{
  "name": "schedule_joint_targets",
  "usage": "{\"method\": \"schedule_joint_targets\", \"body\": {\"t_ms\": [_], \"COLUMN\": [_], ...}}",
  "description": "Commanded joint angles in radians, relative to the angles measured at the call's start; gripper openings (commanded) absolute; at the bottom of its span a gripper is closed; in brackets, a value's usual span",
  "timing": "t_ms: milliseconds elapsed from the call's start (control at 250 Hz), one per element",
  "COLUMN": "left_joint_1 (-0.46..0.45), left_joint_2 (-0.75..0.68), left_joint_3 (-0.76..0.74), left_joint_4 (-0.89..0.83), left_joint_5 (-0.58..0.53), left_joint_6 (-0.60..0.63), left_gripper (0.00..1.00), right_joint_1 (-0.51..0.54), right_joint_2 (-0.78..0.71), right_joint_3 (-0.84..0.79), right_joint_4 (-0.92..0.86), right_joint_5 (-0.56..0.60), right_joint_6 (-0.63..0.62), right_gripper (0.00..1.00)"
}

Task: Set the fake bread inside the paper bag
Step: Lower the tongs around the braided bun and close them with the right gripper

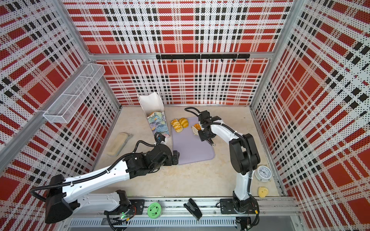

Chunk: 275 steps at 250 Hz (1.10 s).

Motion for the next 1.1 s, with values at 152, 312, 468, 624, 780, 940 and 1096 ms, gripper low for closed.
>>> {"method": "schedule_joint_targets", "body": {"t_ms": [152, 312, 468, 624, 780, 940, 1096], "left_joint_1": [0.011, 0.012, 0.019, 0.026, 0.032, 0.040, 0.047], "left_joint_2": [-0.019, -0.020, -0.031, -0.051, -0.067, -0.083, -0.097], "left_joint_3": [0.049, 0.058, 0.063, 0.071, 0.081, 0.089, 0.095], "left_joint_4": [0.006, 0.006, 0.004, 0.001, -0.012, -0.019, -0.027], "left_joint_5": [-0.028, -0.029, -0.036, -0.044, -0.047, -0.048, -0.048], "left_joint_6": [0.031, 0.044, 0.053, 0.067, 0.084, 0.098, 0.110], "left_gripper": [0.99, 0.99, 0.99, 0.99, 0.99, 0.99, 0.99], "right_joint_1": [-0.002, -0.001, 0.001, 0.007, 0.016, 0.028, 0.057], "right_joint_2": [-0.123, -0.164, -0.200, -0.253, -0.299, -0.331, -0.349], "right_joint_3": [-0.042, -0.058, -0.075, -0.103, -0.130, -0.144, -0.144], "right_joint_4": [0.049, 0.054, 0.051, 0.066, 0.083, 0.094, 0.096], "right_joint_5": [-0.040, -0.065, -0.084, -0.117, -0.150, -0.175, -0.187], "right_joint_6": [0.022, 0.036, 0.043, 0.057, 0.074, 0.087, 0.099], "right_gripper": [0.50, 0.50, 0.50, 0.50, 0.50, 0.50, 0.50]}}
